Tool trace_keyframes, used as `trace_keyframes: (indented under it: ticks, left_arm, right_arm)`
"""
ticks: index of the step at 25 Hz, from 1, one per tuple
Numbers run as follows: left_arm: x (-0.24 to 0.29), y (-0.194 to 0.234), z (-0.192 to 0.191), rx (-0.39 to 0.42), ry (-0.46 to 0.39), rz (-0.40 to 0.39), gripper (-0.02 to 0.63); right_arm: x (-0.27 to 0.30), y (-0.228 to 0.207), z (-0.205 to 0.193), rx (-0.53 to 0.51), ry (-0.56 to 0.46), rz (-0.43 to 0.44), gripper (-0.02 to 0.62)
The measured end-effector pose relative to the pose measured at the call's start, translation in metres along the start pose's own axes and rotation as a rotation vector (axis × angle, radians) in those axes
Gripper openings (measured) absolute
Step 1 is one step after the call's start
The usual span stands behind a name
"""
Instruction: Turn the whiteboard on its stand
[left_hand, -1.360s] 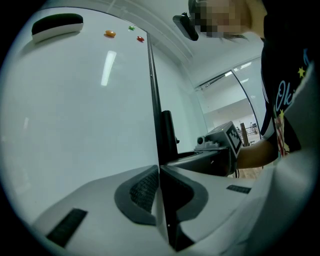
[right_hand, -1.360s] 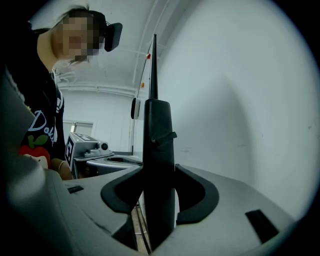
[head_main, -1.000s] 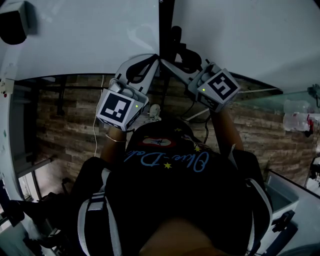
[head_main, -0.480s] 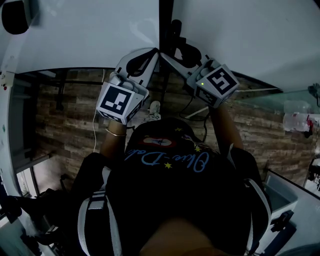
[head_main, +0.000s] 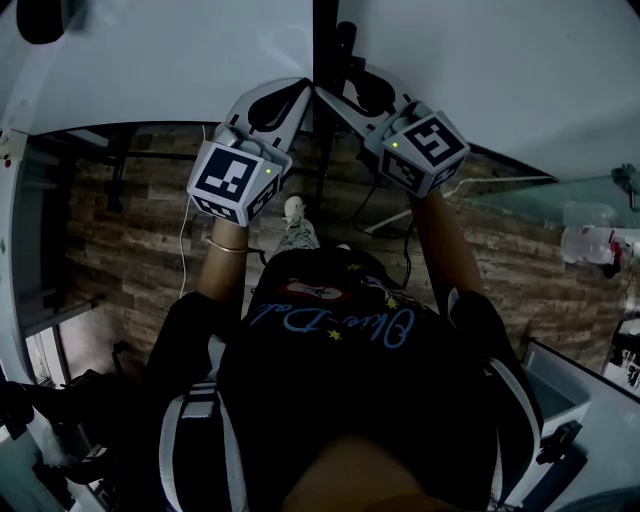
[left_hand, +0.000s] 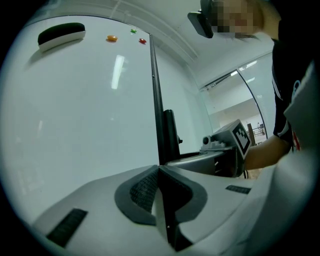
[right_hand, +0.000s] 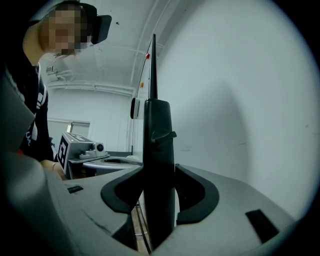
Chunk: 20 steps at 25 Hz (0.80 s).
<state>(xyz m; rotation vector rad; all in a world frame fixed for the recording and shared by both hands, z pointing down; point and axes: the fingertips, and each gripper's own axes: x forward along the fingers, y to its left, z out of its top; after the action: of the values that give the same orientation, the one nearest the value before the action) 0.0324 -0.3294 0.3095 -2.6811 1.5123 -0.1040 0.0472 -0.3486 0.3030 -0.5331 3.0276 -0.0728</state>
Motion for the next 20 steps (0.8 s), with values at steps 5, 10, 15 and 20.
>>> trace_keyframes:
  ticks: [5,10,15,20]
  left_arm:
    - [0.001,-0.001,0.002,0.025,0.020,0.002,-0.011]
    - [-0.004,0.001,-0.001,0.012,0.020,-0.029,-0.011]
    - [-0.023,0.003,-0.002,0.006,0.014,-0.064,-0.009]
    - [-0.030,0.006,-0.004,0.010,0.018,-0.098,-0.009]
  right_arm:
    - [-0.001,0.000,0.002,-0.017,0.005,-0.016,0.192]
    - [0.001,0.004,-0.001,-0.014,0.007,-0.036,0.192]
    - [0.007,0.021,-0.003,-0.013,0.001,-0.070,0.192]
    - [0.011,0.028,-0.004,-0.021,0.016,-0.095,0.192]
